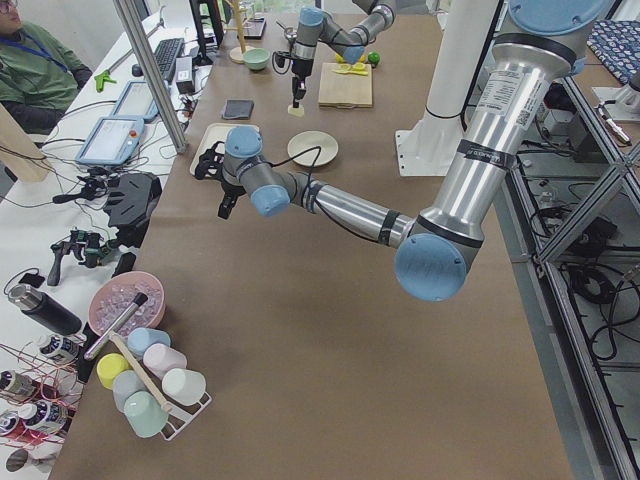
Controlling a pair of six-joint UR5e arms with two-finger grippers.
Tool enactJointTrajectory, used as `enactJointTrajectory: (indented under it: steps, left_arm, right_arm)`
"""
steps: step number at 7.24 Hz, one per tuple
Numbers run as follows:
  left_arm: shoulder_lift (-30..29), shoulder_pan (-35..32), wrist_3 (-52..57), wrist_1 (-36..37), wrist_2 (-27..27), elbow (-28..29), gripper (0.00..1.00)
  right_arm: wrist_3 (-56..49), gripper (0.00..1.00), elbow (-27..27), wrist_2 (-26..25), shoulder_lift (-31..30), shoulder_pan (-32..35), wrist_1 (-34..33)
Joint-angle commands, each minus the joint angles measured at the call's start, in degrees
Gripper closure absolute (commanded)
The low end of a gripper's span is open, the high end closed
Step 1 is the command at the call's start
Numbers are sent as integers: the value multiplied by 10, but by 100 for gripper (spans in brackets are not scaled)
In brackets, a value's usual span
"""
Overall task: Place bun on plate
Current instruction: 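Lift the bun with the right gripper and carry it over the plate, then lower the bun onto the white plate and open the right gripper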
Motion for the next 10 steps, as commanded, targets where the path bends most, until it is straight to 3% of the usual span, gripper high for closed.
enactJointTrajectory:
  steps: [1,3,4,5,10]
  left_arm:
    - [5,-1,-5,-2,-1,-3,3]
    - [15,-1,-6,-13,-1,-3,3]
    - [24,-1,-5,-22,-1,-4,3]
    - [33,-1,-6,-41,-1,-3,3]
    - [68,-4,-5,-55,-1,-40,3]
  right_arm:
    - [9,100,-12,-45,23,-55,14]
    - [10,97,-28,-55,45,-72,13]
    - [10,23,-37,-56,45,-72,14]
    - [12,0,-41,-55,45,-72,17]
    - [53,0,-28,-52,46,-72,22]
